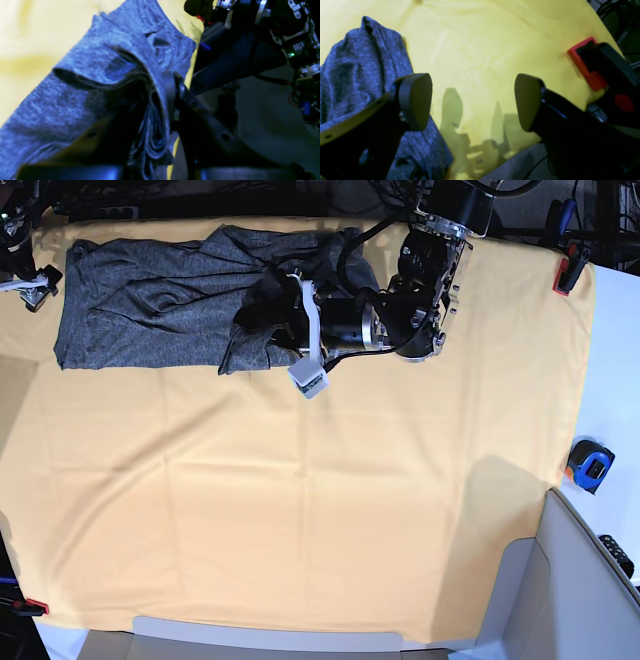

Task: Fold the T-shirt properly
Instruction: 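Fold the gripped shirt end toward the right gripper with the left gripper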

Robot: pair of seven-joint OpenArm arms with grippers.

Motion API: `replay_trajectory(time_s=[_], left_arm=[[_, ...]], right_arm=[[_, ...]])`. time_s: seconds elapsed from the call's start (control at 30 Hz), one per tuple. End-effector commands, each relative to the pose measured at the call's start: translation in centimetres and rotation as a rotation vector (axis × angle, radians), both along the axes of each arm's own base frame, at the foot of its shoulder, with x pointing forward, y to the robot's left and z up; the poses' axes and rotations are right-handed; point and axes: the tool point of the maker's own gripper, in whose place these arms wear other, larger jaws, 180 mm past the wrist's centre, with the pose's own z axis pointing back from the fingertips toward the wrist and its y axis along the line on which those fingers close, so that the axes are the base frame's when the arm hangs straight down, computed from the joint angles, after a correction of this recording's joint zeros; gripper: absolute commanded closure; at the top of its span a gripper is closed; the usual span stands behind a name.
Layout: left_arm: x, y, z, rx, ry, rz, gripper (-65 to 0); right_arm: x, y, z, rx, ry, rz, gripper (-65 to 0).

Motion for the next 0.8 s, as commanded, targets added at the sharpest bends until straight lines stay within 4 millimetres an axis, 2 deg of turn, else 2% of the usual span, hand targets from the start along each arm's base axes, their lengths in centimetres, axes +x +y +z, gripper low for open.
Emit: replay_trajectory(time_s=[0.0, 0.1, 0.17, 0.33, 0.4, 0.57, 0.67, 0.73, 0.77], left_arm=[[0.6, -0.4, 1.6, -0.055, -0.034, 0.008, 0.0], [0.6, -0.4, 1.6, -0.053, -0.034, 0.008, -0.6], [0.5, -0.4, 1.5, -0.049, -0.030, 0.003, -4.5], [0.5, -0.3, 1.6, -0.053, -0.029, 0.008, -28.0], [0.5, -0.3, 1.5, -0.052, -0.028, 0.005, -32.7], [0.4, -0.1, 1.4, -0.043, -0.027, 0.000, -33.6], [0.3, 0.1, 1.5, -0.029, -0.037, -0.008, -33.3], [1.7, 1.4, 2.8, -0.034, -0.086, 0.046, -30.1], [2.6, 3.0, 3.2, -0.019, -0.114, 0.088, -27.7]], right_arm=[[0.6, -0.6, 1.2, -0.038, -0.026, 0.010, -50.4], [0.6, -0.6, 1.2, -0.038, -0.026, 0.010, -50.4], [0.6, -0.5, 1.2, -0.037, -0.026, 0.012, -50.4], [1.1, 0.2, 0.8, -0.027, -0.024, 0.036, -50.4], [1.1, 0.3, 0.7, -0.025, -0.023, 0.036, -50.4], [1.2, 0.3, 0.7, -0.024, -0.026, 0.036, -50.4], [1.0, 0.0, -0.1, -0.005, -0.013, 0.020, -50.4], [0.6, -0.2, -1.0, 0.012, 0.003, 0.005, -50.4], [0.8, -0.3, -1.2, 0.019, 0.000, 0.000, -50.4]])
